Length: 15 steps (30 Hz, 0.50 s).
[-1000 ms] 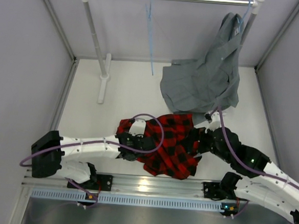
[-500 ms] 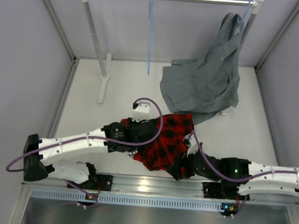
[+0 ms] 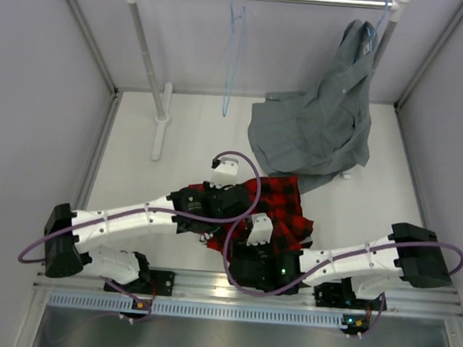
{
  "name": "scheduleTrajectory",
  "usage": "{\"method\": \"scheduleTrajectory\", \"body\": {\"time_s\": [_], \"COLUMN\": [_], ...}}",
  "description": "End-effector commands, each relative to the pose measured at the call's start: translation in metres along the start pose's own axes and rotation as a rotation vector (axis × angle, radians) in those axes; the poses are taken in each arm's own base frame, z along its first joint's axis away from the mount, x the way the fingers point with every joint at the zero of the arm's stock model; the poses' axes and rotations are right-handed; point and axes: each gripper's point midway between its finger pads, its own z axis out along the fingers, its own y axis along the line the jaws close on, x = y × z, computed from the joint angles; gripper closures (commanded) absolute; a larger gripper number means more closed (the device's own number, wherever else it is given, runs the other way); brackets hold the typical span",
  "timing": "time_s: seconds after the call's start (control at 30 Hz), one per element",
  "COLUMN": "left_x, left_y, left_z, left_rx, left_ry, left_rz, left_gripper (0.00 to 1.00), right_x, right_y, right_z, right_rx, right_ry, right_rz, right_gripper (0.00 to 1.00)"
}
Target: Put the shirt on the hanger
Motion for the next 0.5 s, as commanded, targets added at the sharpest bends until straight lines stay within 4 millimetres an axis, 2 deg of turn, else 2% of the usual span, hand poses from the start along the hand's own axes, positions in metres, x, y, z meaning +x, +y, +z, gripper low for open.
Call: {"method": "scheduleTrajectory", "body": {"time_s": [0.0,0.1,0.2,0.27,0.3,0.33,0.37,0.4,0.47], "left_x": [-0.019,-0.019,-0.022,-0.022,-0.023,-0.022,-0.023,-0.025,-0.029], "left_y": [-0.006,-0.001,0.002,0.004,0.007,0.008,0.01,0.011,0.014], "left_z": [-0.01,-0.011,-0.012,-0.012,-0.01,-0.01,-0.009,-0.01,-0.012], "left_rx": [0.043,0.034,0.031,0.025,0.016,0.013,0.007,0.005,0.007], "left_ry": [-0.05,-0.062,-0.072,-0.075,-0.077,-0.077,-0.077,-0.083,-0.093], "left_rz": [-0.058,-0.055,-0.068,-0.075,-0.079,-0.079,-0.079,-0.085,-0.095], "left_gripper": [1.0,1.0,1.0,1.0,1.0,1.0,1.0,1.0,1.0], "right_x": [-0.023,-0.021,-0.005,0.009,0.014,0.016,0.018,0.017,0.0], "right_y": [0.004,0.003,-0.01,-0.014,-0.014,-0.012,-0.009,-0.008,-0.006], "right_z": [0.014,0.026,0.039,0.043,0.043,0.042,0.038,0.035,0.02], "right_rx": [0.054,0.087,0.139,0.158,0.159,0.155,0.148,0.148,0.163], "right_ry": [-0.038,-0.026,0.013,0.04,0.046,0.044,0.043,0.039,-0.002], "right_rz": [0.049,0.039,0.045,0.054,0.053,0.053,0.048,0.044,0.018], "right_gripper": [0.35,0.39,0.48,0.61,0.66,0.8,0.87,0.92,0.94]}}
